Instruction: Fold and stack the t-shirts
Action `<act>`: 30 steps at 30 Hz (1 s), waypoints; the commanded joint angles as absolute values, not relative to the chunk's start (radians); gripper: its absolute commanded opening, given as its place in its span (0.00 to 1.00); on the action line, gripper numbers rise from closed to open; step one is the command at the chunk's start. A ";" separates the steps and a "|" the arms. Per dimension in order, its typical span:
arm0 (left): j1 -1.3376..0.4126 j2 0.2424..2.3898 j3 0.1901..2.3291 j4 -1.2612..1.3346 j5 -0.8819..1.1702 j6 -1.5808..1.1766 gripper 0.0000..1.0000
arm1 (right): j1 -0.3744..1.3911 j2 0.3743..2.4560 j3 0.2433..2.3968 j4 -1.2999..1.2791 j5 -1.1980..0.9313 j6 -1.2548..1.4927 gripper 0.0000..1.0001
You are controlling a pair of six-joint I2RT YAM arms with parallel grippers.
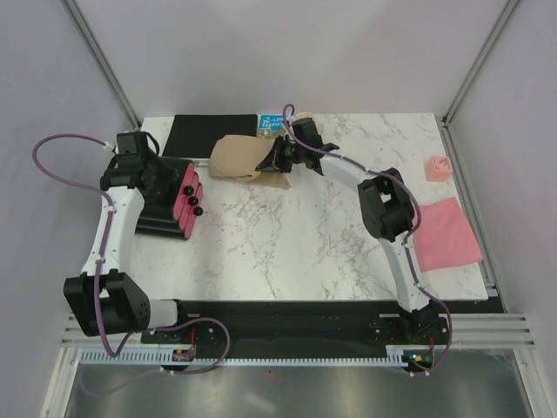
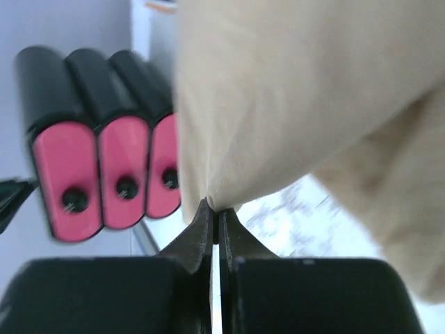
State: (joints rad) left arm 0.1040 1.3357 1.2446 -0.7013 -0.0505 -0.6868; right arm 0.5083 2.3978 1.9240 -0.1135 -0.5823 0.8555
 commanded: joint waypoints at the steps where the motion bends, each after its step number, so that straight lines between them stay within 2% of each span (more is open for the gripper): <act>1: 0.100 1.361 1.196 -0.851 -0.072 -0.678 0.36 | 0.515 2.108 1.856 -0.107 -0.649 0.789 0.00; 8: 0.101 1.370 1.236 -0.845 -0.029 -0.684 0.36 | 0.517 1.794 1.732 -0.325 -0.612 0.666 0.00; 12: 0.100 1.359 1.235 -0.838 -0.009 -0.684 0.36 | 0.515 1.622 1.649 -0.538 -0.555 0.565 0.00; 18: 0.092 1.309 1.183 -0.822 0.023 -0.677 0.35 | 0.517 1.439 1.732 -0.903 -0.434 0.400 0.00; 22: 0.087 1.279 1.163 -0.816 0.035 -0.670 0.35 | 0.514 1.326 1.802 -0.988 -0.394 0.396 0.00; 26: 0.072 1.275 1.184 -0.808 0.066 -0.663 0.35 | 0.512 1.327 1.827 -1.026 -0.478 0.403 0.00; 30: -0.018 1.263 1.236 -0.811 0.040 -0.661 0.37 | 0.514 1.339 1.696 -0.955 -0.558 0.402 0.00</act>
